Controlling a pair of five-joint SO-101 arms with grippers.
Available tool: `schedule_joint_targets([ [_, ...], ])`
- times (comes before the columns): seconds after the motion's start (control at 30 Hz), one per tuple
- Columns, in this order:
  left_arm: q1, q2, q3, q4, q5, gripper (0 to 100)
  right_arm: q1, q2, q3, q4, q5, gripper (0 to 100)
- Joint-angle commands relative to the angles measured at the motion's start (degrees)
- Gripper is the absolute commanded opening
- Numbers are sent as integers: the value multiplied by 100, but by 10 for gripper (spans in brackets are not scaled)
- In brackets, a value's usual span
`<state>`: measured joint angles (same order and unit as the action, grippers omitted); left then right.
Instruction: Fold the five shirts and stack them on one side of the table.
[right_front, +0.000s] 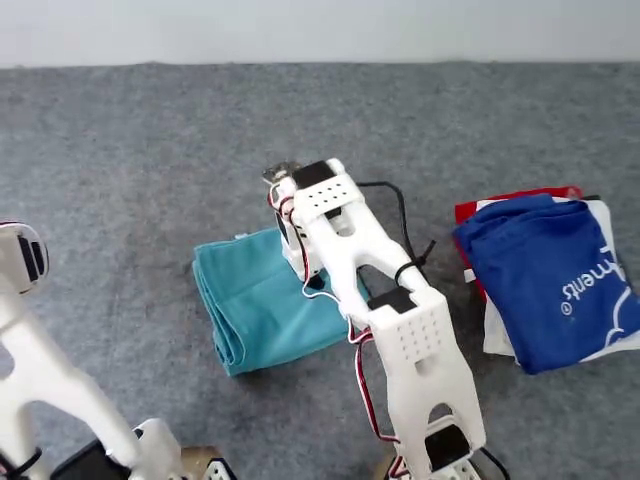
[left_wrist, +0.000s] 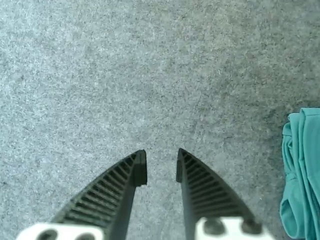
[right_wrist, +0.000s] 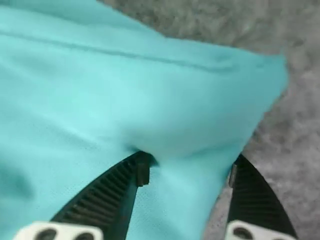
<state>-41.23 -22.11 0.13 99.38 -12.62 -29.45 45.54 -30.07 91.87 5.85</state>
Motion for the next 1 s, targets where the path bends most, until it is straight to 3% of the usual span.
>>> schedule_joint_targets([
  [0.0,35,-149,-13,105,35,108,-48,189,-132,-189,316,240],
  [0.23,35,-149,-13,105,35,108,-92,391,-132,-382,308,0],
  [0.47,35,-149,-13,105,35,108,-84,224,-141,-365,308,9],
  [0.77,35,-149,-13,105,35,108,-48,-1349,-132,-356,299,9],
  [0.97,35,-149,-13,105,35,108,119,-1613,-105,-356,141,9],
])
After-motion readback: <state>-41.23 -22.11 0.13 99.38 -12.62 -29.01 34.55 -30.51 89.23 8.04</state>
